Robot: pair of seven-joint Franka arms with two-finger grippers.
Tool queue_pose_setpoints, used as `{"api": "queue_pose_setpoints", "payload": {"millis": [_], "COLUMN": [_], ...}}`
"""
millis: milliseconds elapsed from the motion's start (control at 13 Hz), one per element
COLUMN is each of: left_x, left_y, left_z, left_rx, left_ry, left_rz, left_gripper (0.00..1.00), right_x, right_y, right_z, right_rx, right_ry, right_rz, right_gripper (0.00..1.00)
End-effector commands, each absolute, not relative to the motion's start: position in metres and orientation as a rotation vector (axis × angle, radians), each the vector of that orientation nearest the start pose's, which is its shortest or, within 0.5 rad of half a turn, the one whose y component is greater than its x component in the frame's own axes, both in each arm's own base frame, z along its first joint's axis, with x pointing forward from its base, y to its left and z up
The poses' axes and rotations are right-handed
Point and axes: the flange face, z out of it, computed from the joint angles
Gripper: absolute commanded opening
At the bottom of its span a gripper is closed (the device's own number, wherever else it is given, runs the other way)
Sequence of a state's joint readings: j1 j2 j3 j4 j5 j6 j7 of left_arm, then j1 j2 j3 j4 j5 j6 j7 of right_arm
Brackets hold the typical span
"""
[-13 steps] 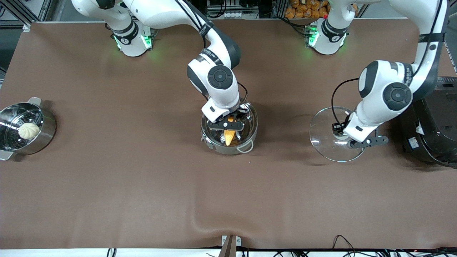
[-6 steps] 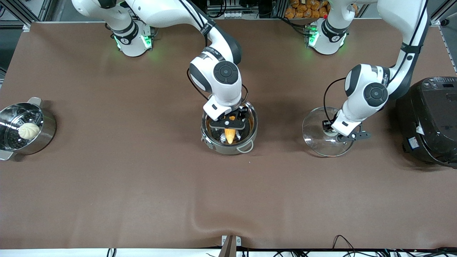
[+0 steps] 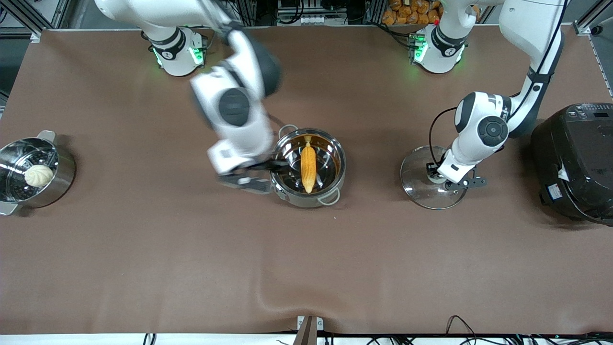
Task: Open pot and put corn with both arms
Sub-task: 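Lower the corn into the pot while the left gripper sets the lid down, then open both grippers and withdraw them from the pot and lid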
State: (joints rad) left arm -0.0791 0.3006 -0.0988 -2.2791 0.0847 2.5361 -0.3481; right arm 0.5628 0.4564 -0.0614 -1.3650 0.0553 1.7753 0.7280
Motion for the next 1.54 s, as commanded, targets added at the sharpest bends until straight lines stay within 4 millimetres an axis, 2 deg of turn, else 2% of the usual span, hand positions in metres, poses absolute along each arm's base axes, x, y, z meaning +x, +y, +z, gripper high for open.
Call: {"api": "queue_pose_setpoints", "payload": {"millis": [0,154,308,385,538,692,769,846,1000,1077,1154,1308,1462], "left_x": [0.53,0.541,0.557,0.567,0.588,0.597,0.596,0.593,0.579,0.572,0.569,0.568,0.573], "left_y": [-0.1,-0.098,-0.1,-0.101,-0.102,-0.098,-0.097,-0.097,-0.1,-0.098,-0.099,-0.097,-0.1], "left_z": [0.247,0.282,0.332,0.365,0.438,0.493,0.511,0.522,0.564,0.579,0.582,0.608,0.62], "left_rx": [-3.106,-3.102,-3.085,-3.079,-3.058,-3.042,-3.039,-3.039,-3.05,-3.06,-3.06,-3.066,-3.103], "left_ry": [-0.158,-0.163,-0.182,-0.182,-0.201,-0.219,-0.219,-0.201,-0.13,-0.109,-0.065,-0.062,-0.07], "left_rz": [-0.035,-0.084,-0.081,-0.093,-0.055,-0.004,-0.005,-0.011,-0.113,-0.143,-0.128,-0.142,-0.124], "left_gripper": [1.0,1.0,1.0,1.0,1.0,1.0,1.0,1.0,1.0,1.0,1.0,1.0,1.0], "right_x": [0.587,0.582,0.572,0.562,0.548,0.535,0.529,0.522,0.514,0.513,0.513,0.511,0.51], "right_y": [0.241,0.17,0.114,0.092,0.052,0.019,0.003,-0.007,-0.021,-0.027,-0.028,-0.029,-0.033], "right_z": [0.522,0.574,0.614,0.625,0.629,0.636,0.636,0.632,0.62,0.622,0.623,0.625,0.626], "right_rx": [-3.111,-3.091,-3.072,-3.073,-3.073,-3.067,-3.063,-3.064,-3.073,-3.073,-3.087,-3.113,-3.146], "right_ry": [0.25,0.225,0.241,0.21,0.166,0.211,0.235,0.222,0.203,0.221,0.224,0.224,0.224], "right_rz": [0.153,0.123,0.066,0.076,0.07,0.064,0.069,0.08,0.101,0.066,0.061,0.061,0.063], "right_gripper": [1.0,1.0,1.0,1.0,1.0,1.0,1.0,1.0,1.0,1.0,1.0,1.0,1.0]}}
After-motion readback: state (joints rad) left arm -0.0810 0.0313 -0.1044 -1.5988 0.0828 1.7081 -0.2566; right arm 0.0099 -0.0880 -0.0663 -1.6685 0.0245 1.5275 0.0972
